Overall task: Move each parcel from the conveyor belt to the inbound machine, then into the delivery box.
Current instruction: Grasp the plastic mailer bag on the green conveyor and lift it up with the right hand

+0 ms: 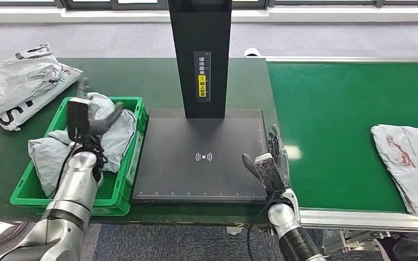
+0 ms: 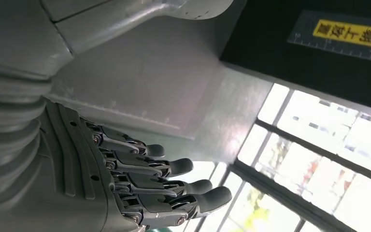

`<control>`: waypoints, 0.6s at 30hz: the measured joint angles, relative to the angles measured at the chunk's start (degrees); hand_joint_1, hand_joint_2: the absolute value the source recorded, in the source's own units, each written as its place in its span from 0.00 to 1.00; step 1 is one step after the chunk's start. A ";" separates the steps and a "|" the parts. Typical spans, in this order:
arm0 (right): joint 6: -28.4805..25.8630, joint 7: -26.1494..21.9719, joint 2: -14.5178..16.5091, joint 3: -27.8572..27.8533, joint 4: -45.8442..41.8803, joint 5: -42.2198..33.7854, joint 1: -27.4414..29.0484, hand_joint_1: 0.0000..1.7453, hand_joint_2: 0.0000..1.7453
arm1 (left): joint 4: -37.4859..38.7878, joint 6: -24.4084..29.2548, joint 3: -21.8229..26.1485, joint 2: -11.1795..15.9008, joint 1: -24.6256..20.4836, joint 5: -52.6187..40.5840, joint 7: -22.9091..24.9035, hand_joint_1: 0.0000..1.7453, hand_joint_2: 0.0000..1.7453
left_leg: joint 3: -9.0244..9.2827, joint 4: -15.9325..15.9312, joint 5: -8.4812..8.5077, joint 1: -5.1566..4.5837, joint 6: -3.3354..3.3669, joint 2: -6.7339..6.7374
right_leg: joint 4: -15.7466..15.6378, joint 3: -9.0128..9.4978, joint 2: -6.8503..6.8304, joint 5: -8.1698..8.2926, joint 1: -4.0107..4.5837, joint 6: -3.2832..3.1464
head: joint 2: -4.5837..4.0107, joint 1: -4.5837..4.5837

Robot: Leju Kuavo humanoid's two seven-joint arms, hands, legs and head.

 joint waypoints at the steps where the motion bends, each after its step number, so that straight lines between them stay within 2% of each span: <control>1: -1.49 -0.29 -0.08 -0.02 0.42 0.90 -0.54 0.00 1.00 | 0.06 -1.90 -1.79 -0.89 0.76 0.08 -0.37 0.00 1.00 | -0.01 0.00 0.00 0.00 0.00 -0.05 | 0.00 0.01 -0.04 0.00 -0.01 0.01 | 0.00 0.00; 8: -13.56 0.33 -1.39 -0.55 6.57 8.87 -5.13 0.00 1.00 | 3.65 -6.64 -13.30 -6.54 3.54 3.52 -3.67 0.00 1.00 | 0.00 0.03 -0.07 -0.15 0.13 0.01 | -0.02 0.01 0.02 0.02 -0.16 0.07 | 0.00 0.00; 13: -15.54 -0.97 -2.86 -3.67 11.62 12.97 -7.11 0.00 1.00 | 8.06 -8.74 -17.72 -8.97 3.94 6.54 -4.26 0.00 1.00 | -0.01 0.04 -0.08 -0.15 0.14 -0.02 | -0.02 0.01 0.00 0.02 -0.15 0.07 | 0.00 0.00; 16: -15.79 -1.11 -3.16 -8.21 13.22 21.99 -7.23 0.00 1.00 | 10.34 -8.65 -19.33 -9.80 3.89 7.34 -4.73 0.00 1.00 | -0.01 0.04 -0.08 -0.15 0.14 -0.02 | -0.02 0.00 0.00 0.02 -0.14 0.07 | 0.00 0.00; 18: -15.87 1.29 -3.21 -12.82 13.54 31.81 -7.24 0.00 1.00 | 11.37 -8.44 -20.05 -10.05 3.83 7.63 -4.80 0.00 1.00 | -0.01 0.03 -0.08 -0.15 0.14 -0.03 | -0.02 0.00 0.00 0.01 -0.14 0.08 | 0.00 0.00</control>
